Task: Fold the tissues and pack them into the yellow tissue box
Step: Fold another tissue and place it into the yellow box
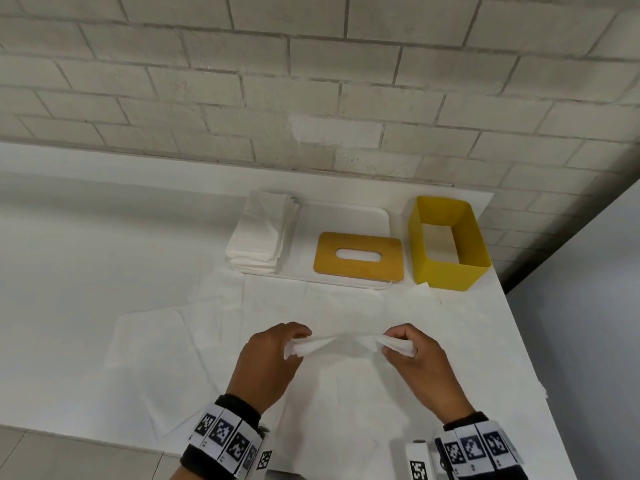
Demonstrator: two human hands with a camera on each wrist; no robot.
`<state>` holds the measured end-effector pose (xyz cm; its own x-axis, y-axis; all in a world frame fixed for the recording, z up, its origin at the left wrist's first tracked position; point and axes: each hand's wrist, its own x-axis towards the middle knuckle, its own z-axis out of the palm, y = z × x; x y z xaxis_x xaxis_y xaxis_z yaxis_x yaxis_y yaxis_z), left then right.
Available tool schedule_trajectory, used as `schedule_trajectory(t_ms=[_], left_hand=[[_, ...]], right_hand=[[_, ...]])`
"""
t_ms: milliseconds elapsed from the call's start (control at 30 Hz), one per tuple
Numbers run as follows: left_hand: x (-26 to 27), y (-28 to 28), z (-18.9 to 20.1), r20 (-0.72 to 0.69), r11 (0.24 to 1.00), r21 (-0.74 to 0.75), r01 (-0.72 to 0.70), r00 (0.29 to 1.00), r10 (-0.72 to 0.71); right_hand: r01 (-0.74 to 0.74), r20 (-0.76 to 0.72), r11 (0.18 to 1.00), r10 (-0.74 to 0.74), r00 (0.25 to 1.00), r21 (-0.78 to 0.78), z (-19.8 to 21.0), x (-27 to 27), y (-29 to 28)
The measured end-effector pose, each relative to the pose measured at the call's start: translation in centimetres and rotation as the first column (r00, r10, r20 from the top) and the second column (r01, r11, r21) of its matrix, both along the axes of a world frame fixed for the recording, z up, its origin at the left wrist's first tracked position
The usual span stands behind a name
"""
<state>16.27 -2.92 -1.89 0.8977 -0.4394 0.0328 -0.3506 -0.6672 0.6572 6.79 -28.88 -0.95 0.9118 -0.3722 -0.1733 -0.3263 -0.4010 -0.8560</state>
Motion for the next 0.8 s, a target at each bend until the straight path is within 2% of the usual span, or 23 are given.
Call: schedule_trajectory(t_ms=[167, 267, 633, 800], left_hand=[[0.2, 0.1, 0.2, 0.028, 0.998, -0.052, -0.031, 0.999, 0.033], [0.1, 0.3, 0.5, 0.007, 0.998, -0.05, -0.037, 0.999, 0.037], [0.7, -0.8, 2.2, 0.087, 0.997, 0.009, 0.071, 0.994, -0.072], [0.6, -0.2, 2.7, 0.136, 0.998, -0.047, 0.051, 0.99, -0.044]], right_hand=[[0.051, 0.076, 0.999, -0.052, 0.996, 0.011, 0.7, 0.1, -0.1], [0.038, 0.055, 0.999, -0.039, 0.998, 0.014, 0.6, 0.1, -0.1], [0.06, 0.054, 0.998, -0.061, 0.997, 0.03, 0.2, -0.5, -0.1], [0.091, 0.173, 0.994, -0.101, 0.98, 0.066, 1.5, -0.1, 0.0]])
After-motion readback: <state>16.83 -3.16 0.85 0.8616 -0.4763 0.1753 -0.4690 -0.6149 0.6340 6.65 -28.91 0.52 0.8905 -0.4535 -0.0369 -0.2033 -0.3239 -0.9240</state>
